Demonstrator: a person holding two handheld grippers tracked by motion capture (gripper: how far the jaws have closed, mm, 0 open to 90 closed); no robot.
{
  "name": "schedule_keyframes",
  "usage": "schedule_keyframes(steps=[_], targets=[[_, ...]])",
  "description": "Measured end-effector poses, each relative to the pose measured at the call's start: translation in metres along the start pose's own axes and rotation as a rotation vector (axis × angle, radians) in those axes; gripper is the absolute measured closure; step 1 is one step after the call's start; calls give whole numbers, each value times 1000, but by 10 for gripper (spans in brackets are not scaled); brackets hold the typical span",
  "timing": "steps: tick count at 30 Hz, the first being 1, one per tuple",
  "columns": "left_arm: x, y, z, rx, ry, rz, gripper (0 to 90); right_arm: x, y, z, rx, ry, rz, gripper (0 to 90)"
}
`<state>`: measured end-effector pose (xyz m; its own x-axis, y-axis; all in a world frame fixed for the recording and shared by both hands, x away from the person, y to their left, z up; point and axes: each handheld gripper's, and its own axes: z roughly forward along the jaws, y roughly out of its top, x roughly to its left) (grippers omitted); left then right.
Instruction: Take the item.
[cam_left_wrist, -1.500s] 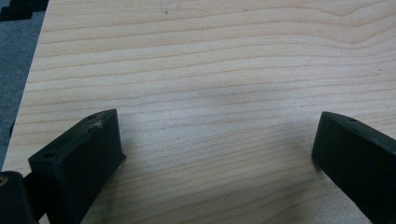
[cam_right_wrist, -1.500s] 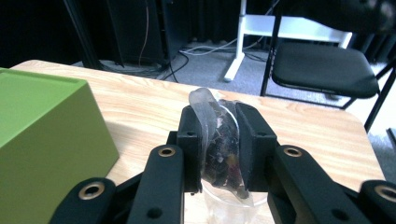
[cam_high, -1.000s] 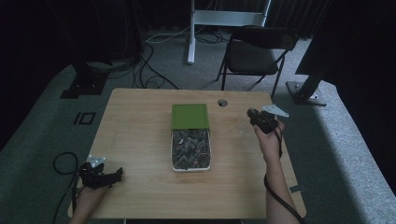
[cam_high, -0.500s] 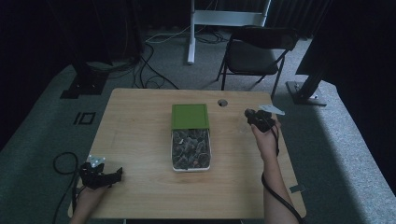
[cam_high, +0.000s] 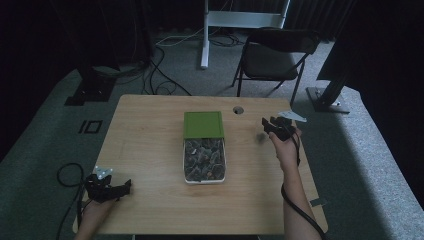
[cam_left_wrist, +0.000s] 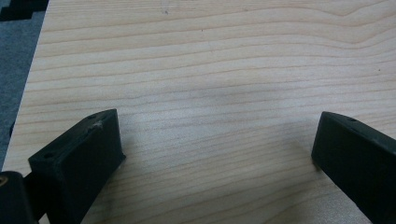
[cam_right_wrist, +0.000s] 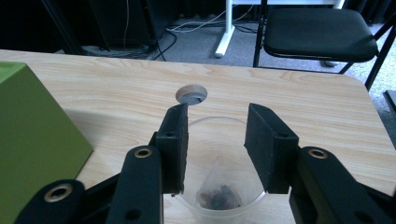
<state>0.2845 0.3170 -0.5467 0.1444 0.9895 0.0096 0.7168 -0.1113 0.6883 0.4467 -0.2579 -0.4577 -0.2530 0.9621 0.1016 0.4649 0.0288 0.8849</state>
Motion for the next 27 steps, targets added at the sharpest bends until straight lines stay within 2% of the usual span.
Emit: schedule_keyframes(steps=[16,27], targets=[[0,0,0,0,0,0,23,-2,-10,-28,-13,16,-19,553],[0,0,0,0,0,0,22,-4,-30,-52,-18,17,-47,532]])
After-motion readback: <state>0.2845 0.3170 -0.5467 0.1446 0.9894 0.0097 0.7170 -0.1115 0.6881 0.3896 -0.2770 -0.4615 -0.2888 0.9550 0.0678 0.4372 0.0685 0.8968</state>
